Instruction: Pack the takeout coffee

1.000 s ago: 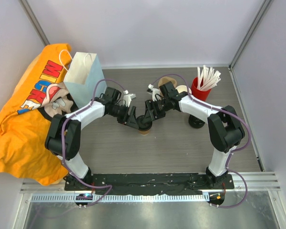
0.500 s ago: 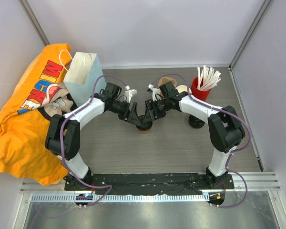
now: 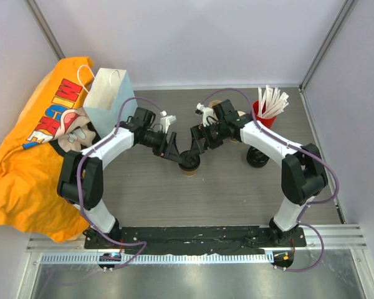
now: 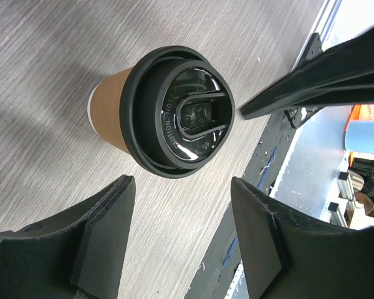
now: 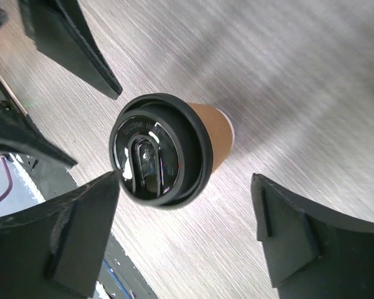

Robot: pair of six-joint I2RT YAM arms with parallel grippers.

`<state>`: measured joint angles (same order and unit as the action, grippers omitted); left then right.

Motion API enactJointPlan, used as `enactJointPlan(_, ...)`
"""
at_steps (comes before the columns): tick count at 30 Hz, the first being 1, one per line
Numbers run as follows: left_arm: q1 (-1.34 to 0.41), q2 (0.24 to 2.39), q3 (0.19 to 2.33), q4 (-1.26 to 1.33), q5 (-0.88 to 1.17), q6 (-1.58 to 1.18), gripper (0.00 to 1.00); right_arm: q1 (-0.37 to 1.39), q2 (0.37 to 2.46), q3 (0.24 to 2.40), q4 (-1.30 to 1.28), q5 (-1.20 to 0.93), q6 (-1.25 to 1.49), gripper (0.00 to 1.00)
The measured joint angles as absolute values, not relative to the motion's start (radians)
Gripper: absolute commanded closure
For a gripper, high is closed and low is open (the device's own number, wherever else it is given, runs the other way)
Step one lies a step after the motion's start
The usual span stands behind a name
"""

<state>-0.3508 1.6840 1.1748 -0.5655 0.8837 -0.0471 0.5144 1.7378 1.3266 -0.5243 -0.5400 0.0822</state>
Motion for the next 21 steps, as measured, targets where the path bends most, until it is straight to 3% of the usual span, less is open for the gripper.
enactJointPlan(6,-0.336,1.676,1.201,-0.616,0.898,-0.016,0.31,0.48,1.716,1.441,-0.649,-0.527,-0.066,0.01)
enactJointPlan(12,-0.331,1.647,1.325,-0.73,0.886,0.075,0.13,0.472,1.671,1.518,-0.8,-0.49,-0.27,0.0)
enactJointPlan(16,-0.327,1.609,1.407,-0.793,0.872,0.118,0.11,0.472,1.59,1.498,-0.851,-0.467,-0.371,0.01)
enactJointPlan(18,-0.327,1.594,1.435,-0.812,0.866,0.13,0.02,0.472,1.548,1.486,-0.862,-0.46,-0.4,0.01)
enactJointPlan(21,-0.326,1.571,1.456,-0.835,0.855,0.14,0.02,0.472,1.485,1.468,-0.863,-0.446,-0.437,0.01)
